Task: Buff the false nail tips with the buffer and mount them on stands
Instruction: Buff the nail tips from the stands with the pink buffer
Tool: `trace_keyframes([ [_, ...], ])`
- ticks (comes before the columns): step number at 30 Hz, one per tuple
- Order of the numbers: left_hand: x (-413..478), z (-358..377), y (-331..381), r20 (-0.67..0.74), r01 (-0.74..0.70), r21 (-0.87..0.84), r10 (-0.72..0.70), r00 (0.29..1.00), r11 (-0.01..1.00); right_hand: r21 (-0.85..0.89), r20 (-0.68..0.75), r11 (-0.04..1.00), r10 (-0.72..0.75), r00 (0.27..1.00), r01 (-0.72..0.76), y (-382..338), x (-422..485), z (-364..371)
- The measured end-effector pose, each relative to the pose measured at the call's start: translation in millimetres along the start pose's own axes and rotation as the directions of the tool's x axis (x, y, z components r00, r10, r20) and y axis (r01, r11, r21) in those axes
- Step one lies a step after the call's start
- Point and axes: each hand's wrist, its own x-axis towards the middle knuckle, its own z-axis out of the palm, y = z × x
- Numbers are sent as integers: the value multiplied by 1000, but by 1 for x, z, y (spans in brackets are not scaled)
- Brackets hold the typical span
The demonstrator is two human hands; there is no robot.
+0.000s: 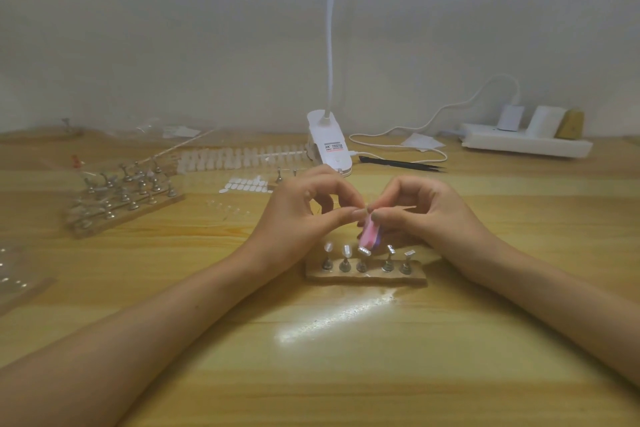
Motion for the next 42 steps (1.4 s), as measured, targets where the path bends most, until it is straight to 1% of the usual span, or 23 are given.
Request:
trace_keyframes([
  [3, 0, 0, 1, 8, 11, -3, -11, 1000, 1000, 69, -112, 998, -4, 994, 12, 2, 2, -4],
  [4, 0, 0, 1, 1, 15, -9, -15, 1000, 1000, 71, -118, 997, 0, 993, 8, 2, 2, -5],
  [6, -1, 0, 1, 18, 16, -16, -16, 1000, 1000, 75, -74, 997, 13, 997, -7, 2, 3, -5],
  [8, -2, 0, 2, 33, 18, -24, -17, 999, 1000, 81, -68, 997, 8, 998, -2, 2, 3, -4],
  [10, -2, 0, 2, -9, 31, -34, -31, 999, 999, 82, -80, 997, 12, 997, -5, 2, 3, -4],
  [12, -1, 0, 2, -27, 28, -25, -29, 999, 999, 50, -32, 999, 15, 999, -14, 1, 2, -3],
  [14, -2, 0, 2, 5, 18, 0, -18, 1000, 1000, 20, -2, 1000, -4, 1000, 4, 1, 1, -2],
  [17, -1, 0, 2, 27, 37, -14, -37, 999, 999, 95, -135, 995, 7, 991, 6, 3, 3, -5],
  [18, -1, 0, 2, 15, 39, -20, -38, 999, 999, 93, -127, 996, 11, 992, 1, 3, 3, -5],
  [21, 0, 0, 2, 4, 19, 1, -19, 1000, 1000, -3, 40, 1000, -12, 999, 12, 2, 0, -1],
  [22, -1, 0, 2, 15, 13, 9, -13, 1000, 1000, 12, 25, 1000, -18, 1000, 18, 2, 0, -1],
  [24, -1, 0, 2, 5, 18, -3, -18, 1000, 1000, 71, -89, 997, -11, 996, 18, 2, 1, -3],
  [25, -1, 0, 2, -12, 21, -15, -21, 1000, 1000, 81, -108, 997, -9, 994, 18, 2, 2, -4],
  [28, -2, 0, 3, -6, 3, -2, -3, 1000, 1000, 22, 11, 1000, -15, 1000, 15, 2, 1, -2],
  [29, -2, 0, 3, 3, -2, 5, 2, 1000, 1000, 25, -1, 999, -22, 1000, 22, 3, 1, -2],
  [31, -1, 0, 3, -4, 10, -3, -10, 1000, 1000, 75, -105, 997, -11, 994, 19, 2, 2, -3],
  [32, -1, 0, 2, -15, 19, -12, -19, 1000, 1000, 88, -118, 996, -7, 993, 18, 2, 3, -4],
  [35, -1, 0, 3, -5, 13, 6, -13, 1000, 1000, 30, -2, 1000, -4, 1000, 4, 2, 1, -2],
  [36, -2, 0, 4, 9, 4, 15, -4, 1000, 1000, 33, -12, 999, -9, 1000, 9, 3, 1, -2],
  [37, -2, 1, 4, 17, 1, 15, -1, 1000, 1000, 56, -65, 998, -8, 998, 12, 3, 2, -3],
  [38, -2, 1, 4, 13, 7, 8, -7, 1000, 1000, 81, -113, 997, -3, 994, 13, 3, 2, -4],
  [39, -1, 0, 3, -3, 17, -2, -17, 1000, 1000, 95, -122, 995, 0, 993, 12, 3, 3, -5],
  [42, -2, -1, 3, -17, 27, -6, -27, 999, 1000, 44, 24, 999, -6, 1000, 5, 0, 0, -1],
])
